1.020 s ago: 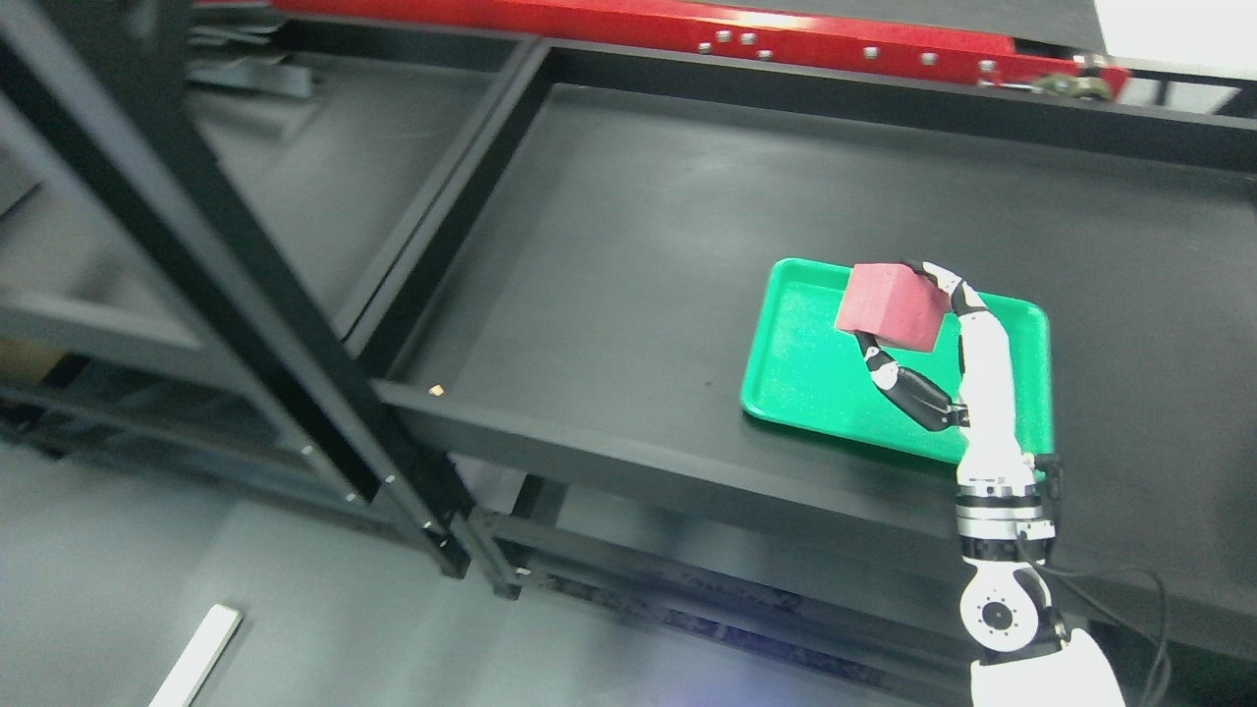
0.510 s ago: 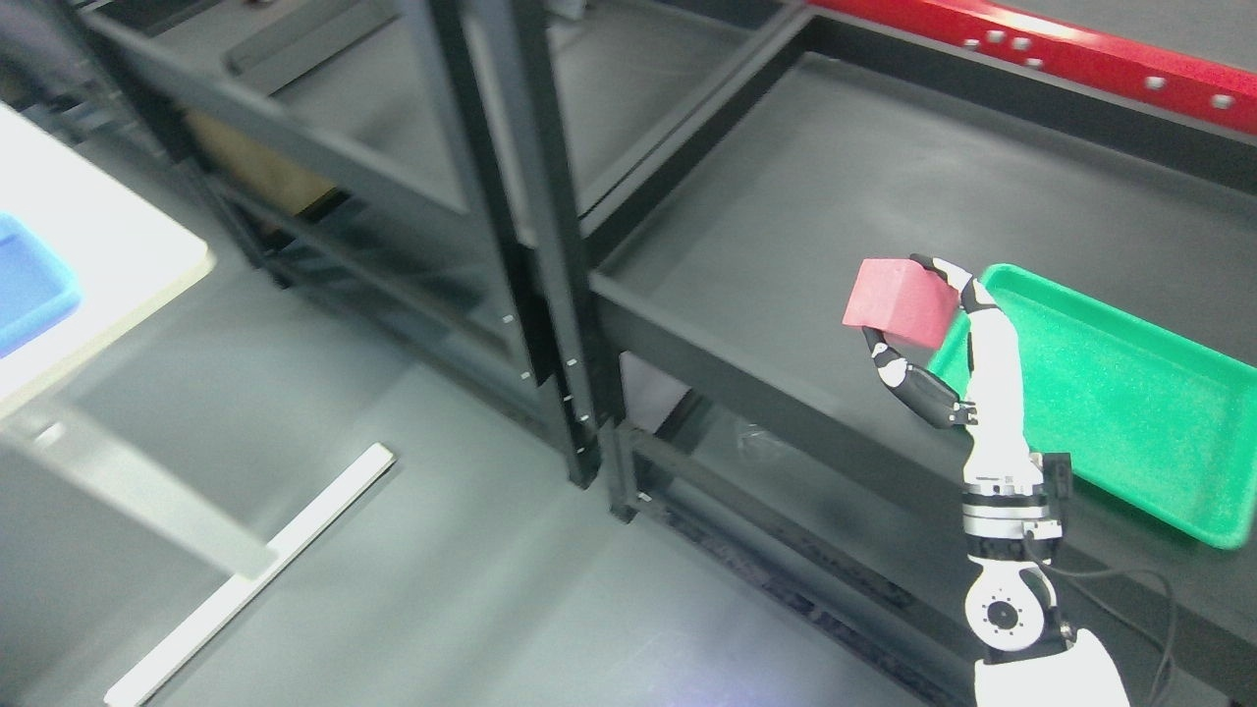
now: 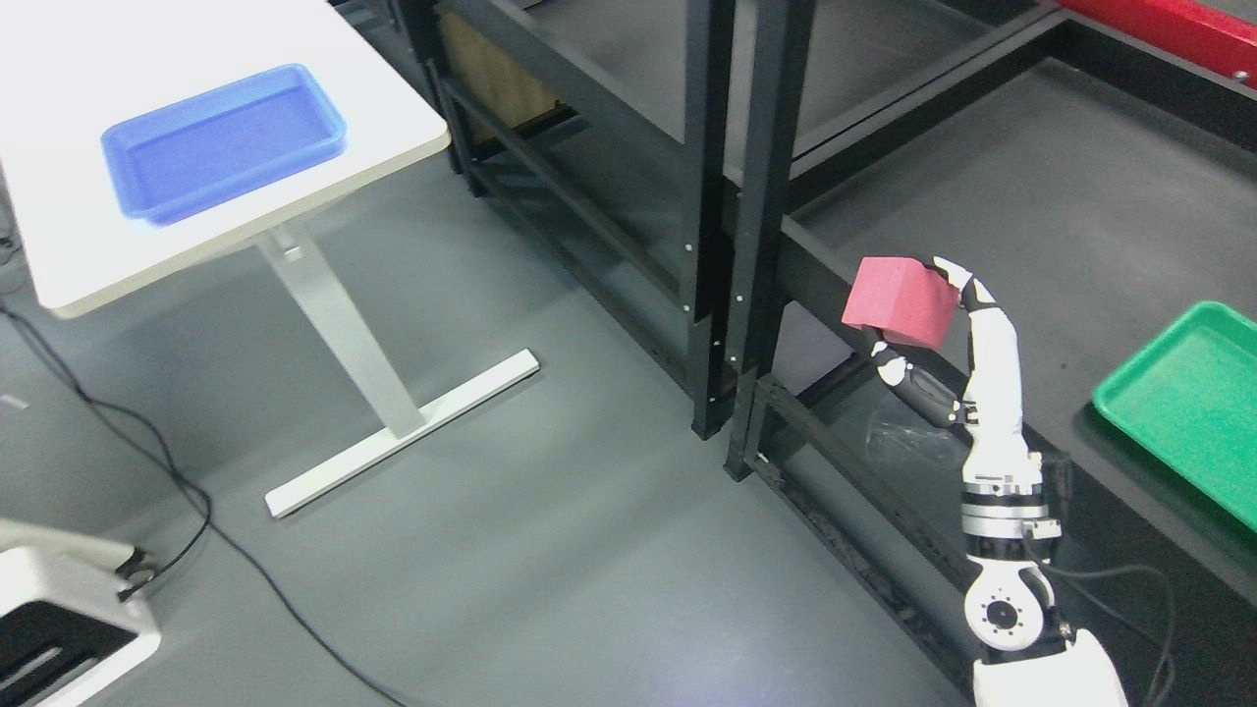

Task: Pick pink block from left shelf to tray
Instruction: 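Turn and drive to the white table, carrying the block in the right hand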

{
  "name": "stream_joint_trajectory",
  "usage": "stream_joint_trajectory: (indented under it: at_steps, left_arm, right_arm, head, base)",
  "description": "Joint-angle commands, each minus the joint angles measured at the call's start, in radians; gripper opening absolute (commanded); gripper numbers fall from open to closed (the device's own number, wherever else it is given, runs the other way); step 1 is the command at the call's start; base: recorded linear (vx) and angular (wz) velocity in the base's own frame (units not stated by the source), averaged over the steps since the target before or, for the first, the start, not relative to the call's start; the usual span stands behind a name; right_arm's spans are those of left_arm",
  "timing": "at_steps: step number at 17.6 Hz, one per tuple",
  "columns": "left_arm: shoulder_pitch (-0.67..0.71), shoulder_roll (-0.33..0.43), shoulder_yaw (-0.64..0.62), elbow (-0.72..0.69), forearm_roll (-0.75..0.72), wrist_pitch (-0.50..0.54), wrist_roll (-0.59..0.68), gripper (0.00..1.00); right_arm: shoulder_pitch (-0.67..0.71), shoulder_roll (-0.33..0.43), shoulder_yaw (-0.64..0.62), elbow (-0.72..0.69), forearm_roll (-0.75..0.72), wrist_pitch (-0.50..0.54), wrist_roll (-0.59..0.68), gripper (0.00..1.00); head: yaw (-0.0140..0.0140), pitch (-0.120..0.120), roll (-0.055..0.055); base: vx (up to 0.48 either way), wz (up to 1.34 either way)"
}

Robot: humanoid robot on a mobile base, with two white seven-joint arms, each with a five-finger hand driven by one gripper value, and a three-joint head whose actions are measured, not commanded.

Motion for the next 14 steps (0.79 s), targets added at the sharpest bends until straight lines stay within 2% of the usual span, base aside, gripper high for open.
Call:
stream_joint_trajectory:
  at_steps: [1,14]
  left_arm:
    - [0.02,0.017,0.0,-0.017,0.0,0.001,0.0,1.0]
    - [0.02,0.017,0.0,-0.017,0.0,0.001,0.0,1.0]
  right_arm:
    - [-0.02,-0.017,0.021,-0.003,-0.003,0.0,0.005,0.05]
    - [-0.018,-0.017,0.024,-0.003,-0.004,0.0,0.008,0.06]
  head:
    - [0.0,0.0,0.0]
    - [0.0,0.0,0.0]
  base:
    - [-0.173,0.57]
    - [-0.117,0.62]
